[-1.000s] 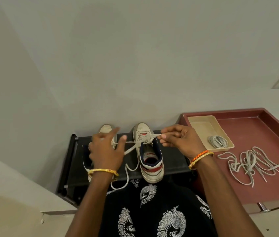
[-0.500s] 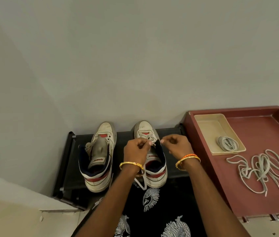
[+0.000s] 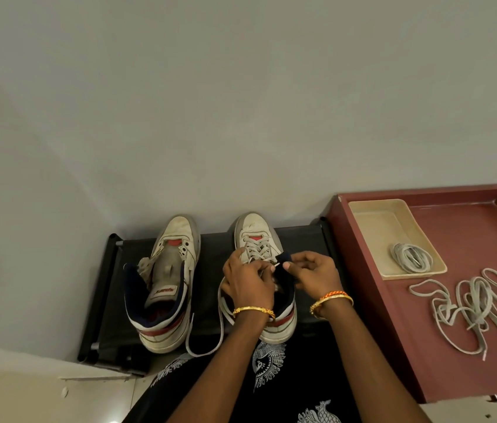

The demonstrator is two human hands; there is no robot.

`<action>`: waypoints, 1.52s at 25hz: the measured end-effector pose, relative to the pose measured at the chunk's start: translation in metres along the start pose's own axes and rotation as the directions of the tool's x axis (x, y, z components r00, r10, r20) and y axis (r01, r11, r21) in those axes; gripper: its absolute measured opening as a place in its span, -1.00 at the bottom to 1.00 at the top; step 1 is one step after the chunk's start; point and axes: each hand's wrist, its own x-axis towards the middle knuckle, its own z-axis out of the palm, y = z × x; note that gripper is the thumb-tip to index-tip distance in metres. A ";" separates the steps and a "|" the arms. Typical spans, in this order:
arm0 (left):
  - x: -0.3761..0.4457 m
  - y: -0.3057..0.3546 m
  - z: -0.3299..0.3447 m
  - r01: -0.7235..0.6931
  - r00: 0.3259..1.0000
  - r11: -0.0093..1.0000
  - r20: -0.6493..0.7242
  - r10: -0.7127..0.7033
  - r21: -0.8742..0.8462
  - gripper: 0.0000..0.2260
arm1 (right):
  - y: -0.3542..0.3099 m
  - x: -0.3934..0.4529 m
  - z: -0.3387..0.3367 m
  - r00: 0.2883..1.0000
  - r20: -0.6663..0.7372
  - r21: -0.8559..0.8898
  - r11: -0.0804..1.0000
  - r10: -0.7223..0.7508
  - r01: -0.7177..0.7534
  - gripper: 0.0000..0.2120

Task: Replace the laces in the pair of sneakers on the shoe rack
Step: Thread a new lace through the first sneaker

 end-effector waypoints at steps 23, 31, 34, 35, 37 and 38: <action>0.010 0.006 0.008 0.060 0.998 0.988 0.025 -0.057 -0.143 -0.89 | -0.022 0.012 -0.017 0.951 0.303 -0.010 0.998 0.064 -0.064 -0.93; -0.022 -0.030 0.005 -0.372 0.883 0.911 -0.234 0.406 0.176 -0.87 | -0.019 0.009 -0.007 0.974 -0.081 -0.090 0.974 -0.213 0.206 -0.79; -0.025 -0.030 0.004 -0.598 0.771 0.771 -0.102 0.628 0.221 -0.77 | -0.035 0.000 -0.007 0.932 -0.175 -0.016 0.947 -0.318 0.320 -0.78; -0.028 -0.028 0.005 -0.652 0.750 0.730 0.034 0.660 0.203 -0.66 | -0.044 -0.005 -0.008 0.910 -0.187 0.001 0.927 -0.369 0.376 -0.79; -0.029 -0.021 0.007 -0.633 0.765 0.742 0.328 0.555 0.220 -0.49 | -0.067 -0.015 -0.014 0.859 -0.211 0.024 0.876 -0.467 0.482 -0.82; -0.026 -0.018 0.009 -0.613 0.766 0.744 0.429 0.479 0.266 -0.48 | -0.082 -0.022 -0.018 0.827 -0.224 0.056 0.841 -0.515 0.539 -0.83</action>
